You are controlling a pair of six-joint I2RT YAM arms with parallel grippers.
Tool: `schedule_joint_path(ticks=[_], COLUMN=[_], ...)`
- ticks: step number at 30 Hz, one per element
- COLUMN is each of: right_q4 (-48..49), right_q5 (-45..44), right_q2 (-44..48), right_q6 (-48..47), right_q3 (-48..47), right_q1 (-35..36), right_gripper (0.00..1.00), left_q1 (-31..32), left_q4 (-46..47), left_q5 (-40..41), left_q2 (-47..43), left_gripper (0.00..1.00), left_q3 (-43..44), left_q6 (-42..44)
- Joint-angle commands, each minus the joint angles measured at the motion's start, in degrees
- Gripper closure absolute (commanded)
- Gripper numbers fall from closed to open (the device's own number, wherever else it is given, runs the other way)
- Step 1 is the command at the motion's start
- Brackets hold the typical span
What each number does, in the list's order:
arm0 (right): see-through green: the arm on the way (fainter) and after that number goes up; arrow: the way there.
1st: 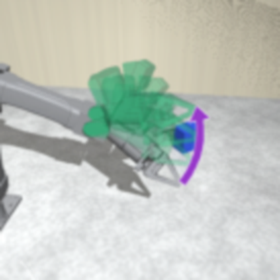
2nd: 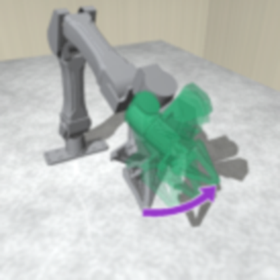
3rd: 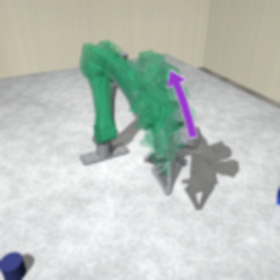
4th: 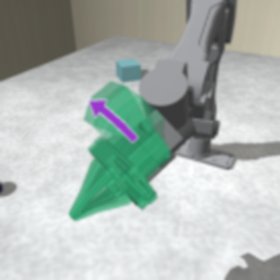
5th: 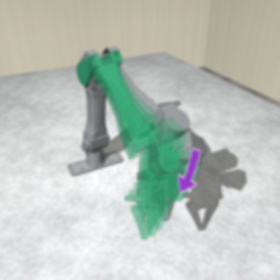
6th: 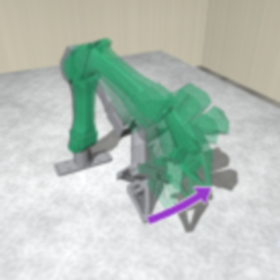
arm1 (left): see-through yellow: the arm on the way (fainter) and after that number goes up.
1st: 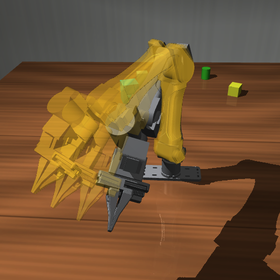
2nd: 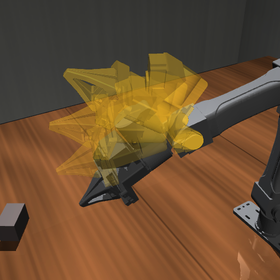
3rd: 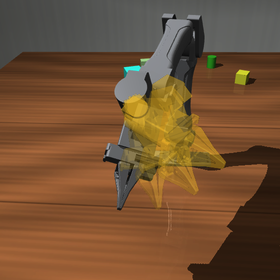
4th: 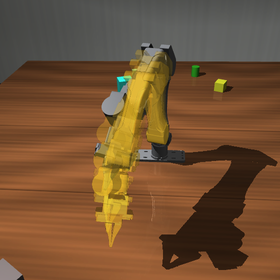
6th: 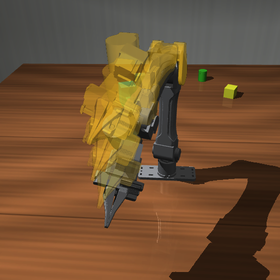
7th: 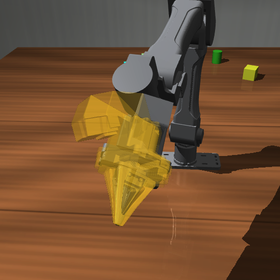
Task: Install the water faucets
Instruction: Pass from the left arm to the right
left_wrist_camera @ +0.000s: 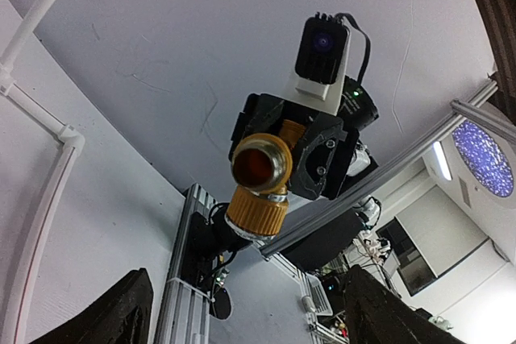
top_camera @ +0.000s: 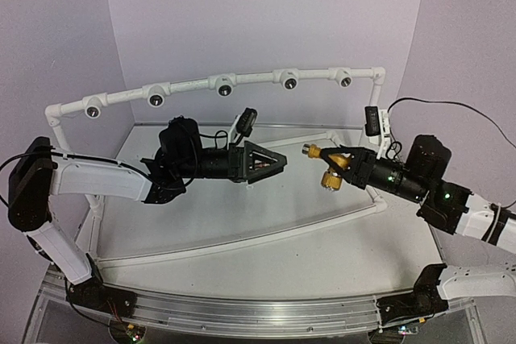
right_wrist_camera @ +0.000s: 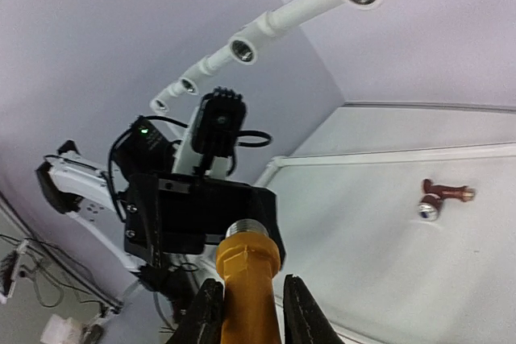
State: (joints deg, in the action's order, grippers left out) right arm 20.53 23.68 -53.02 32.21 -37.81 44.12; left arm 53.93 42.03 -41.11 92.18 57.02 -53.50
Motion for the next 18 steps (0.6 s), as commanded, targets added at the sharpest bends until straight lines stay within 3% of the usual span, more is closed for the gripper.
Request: schedule_joint_path(ticks=[1, 8, 14, 18], right_q4=[-21.32, -50.83, -57.81, -57.60], right_q5=[-15.28, -40.74, -56.28, -61.02], right_q2=[2.60, -3.74, -10.76, -14.29], right_q6=[-12.21, -37.25, -53.63, -65.07], right_q3=[-8.90, -28.56, -40.30, -44.98], right_q1=[0.00, 0.00, 0.00, 0.00], right_gripper=[1.00, 1.00, 1.00, 1.00], left_q1=[-0.57, 1.97, 4.04, 7.23], left_q4=[-2.04, -21.48, -31.62, -45.46], left_q5=[3.21, 10.94, 15.66, 21.01], left_q2=[-2.42, 2.37, 12.23, 21.92], left_gripper=[0.14, 0.17, 0.16, 0.14], left_q3=[-0.31, 5.33, 14.75, 27.42], left_q6=[5.27, 23.38, 35.30, 45.41])
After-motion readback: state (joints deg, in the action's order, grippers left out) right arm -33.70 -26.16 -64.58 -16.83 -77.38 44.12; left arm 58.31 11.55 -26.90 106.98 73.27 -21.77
